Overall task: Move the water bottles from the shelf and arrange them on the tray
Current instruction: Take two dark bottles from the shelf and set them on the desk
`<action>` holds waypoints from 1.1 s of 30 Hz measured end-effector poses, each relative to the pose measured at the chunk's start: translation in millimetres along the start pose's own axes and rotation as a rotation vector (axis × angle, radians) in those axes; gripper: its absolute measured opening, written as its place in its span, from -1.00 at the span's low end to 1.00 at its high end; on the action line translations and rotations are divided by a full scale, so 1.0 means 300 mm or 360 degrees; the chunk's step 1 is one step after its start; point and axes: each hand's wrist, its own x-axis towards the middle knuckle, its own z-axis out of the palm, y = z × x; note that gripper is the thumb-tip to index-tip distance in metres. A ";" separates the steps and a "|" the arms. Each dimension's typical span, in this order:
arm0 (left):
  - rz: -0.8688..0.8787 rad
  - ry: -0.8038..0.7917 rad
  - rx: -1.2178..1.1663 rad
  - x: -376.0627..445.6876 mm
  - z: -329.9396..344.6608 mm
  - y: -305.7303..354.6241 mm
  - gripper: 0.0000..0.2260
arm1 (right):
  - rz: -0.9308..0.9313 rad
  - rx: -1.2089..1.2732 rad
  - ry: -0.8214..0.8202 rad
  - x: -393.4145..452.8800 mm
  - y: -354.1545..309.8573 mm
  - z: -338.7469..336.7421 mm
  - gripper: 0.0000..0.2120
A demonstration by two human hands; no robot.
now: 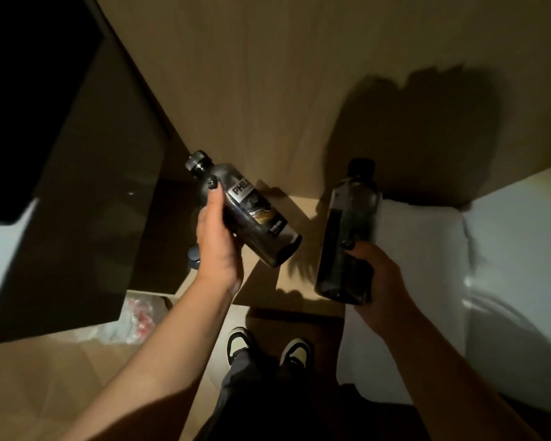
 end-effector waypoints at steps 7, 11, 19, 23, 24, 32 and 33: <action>-0.0223 -0.0435 -0.0167 -0.259 0.021 0.165 -0.50 | 0.0053 0.0282 -0.0122 -0.215 -0.118 0.092 -0.04; -0.0344 -0.0444 -0.0141 -0.371 0.022 0.262 -0.50 | 0.0010 0.0344 -0.0184 -0.297 -0.176 0.148 -0.15; -0.0439 -0.0434 -0.0141 -0.669 -0.007 0.332 -0.54 | 0.0138 0.0484 -0.0539 -0.571 -0.184 0.229 -0.46; -0.0344 -0.0442 -0.0094 -0.820 -0.064 0.320 -0.56 | 0.0207 0.0323 -0.0552 -0.693 -0.152 0.241 -0.16; -0.0322 -0.0428 -0.0084 -0.862 -0.084 0.318 -0.56 | 0.0247 0.0314 -0.0536 -0.722 -0.144 0.242 -0.11; -0.0127 -0.0255 -0.0011 -1.153 -0.334 0.367 -0.65 | 0.0290 0.0193 -0.0615 -1.005 -0.028 0.385 -0.48; -0.0086 -0.0267 -0.0005 -1.174 -0.355 0.382 -0.66 | 0.0324 0.0219 -0.0643 -1.037 -0.020 0.411 -0.52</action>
